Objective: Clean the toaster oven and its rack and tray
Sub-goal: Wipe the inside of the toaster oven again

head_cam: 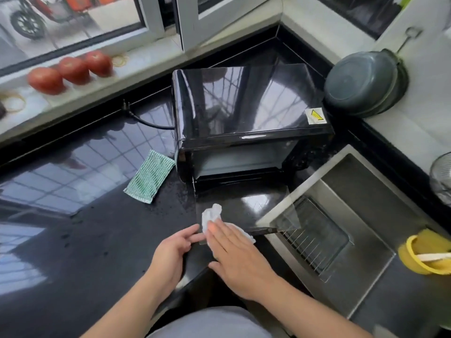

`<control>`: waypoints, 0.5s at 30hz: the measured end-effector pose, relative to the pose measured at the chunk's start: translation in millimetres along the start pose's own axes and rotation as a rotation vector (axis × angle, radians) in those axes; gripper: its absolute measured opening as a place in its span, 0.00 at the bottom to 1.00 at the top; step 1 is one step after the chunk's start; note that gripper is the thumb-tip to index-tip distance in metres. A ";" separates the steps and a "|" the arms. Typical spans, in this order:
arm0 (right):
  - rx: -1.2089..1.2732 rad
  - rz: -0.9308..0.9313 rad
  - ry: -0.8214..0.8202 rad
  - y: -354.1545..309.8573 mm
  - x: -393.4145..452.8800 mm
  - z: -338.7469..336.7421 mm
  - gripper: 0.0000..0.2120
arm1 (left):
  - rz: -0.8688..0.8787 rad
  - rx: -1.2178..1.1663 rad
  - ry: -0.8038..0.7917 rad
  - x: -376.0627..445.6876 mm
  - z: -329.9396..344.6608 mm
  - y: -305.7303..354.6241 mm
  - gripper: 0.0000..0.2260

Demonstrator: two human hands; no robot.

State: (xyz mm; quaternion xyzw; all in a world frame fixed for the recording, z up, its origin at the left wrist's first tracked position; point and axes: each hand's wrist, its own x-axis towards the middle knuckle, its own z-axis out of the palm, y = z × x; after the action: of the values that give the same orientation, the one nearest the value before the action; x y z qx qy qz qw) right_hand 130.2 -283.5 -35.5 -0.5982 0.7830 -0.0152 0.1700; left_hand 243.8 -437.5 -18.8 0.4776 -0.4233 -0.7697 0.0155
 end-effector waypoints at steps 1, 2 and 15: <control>-0.005 0.050 -0.003 14.0 -16.7 -3.0 0.33 | 0.009 0.069 0.028 0.5 0.7 -0.2 0.15; 0.001 0.132 0.007 30.2 -32.3 -6.3 0.31 | 0.020 0.133 0.034 0.7 0.8 -2.2 0.12; 0.172 0.425 0.186 88.2 78.1 -24.9 0.29 | 0.042 0.329 0.045 10.3 5.2 -8.5 0.15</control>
State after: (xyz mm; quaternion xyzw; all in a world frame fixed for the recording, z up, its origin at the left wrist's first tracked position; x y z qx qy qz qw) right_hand 23.2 -336.5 -51.5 -0.3993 0.8994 -0.1004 0.1469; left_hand 237.5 -433.2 -30.9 0.4817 -0.5533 -0.6786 -0.0372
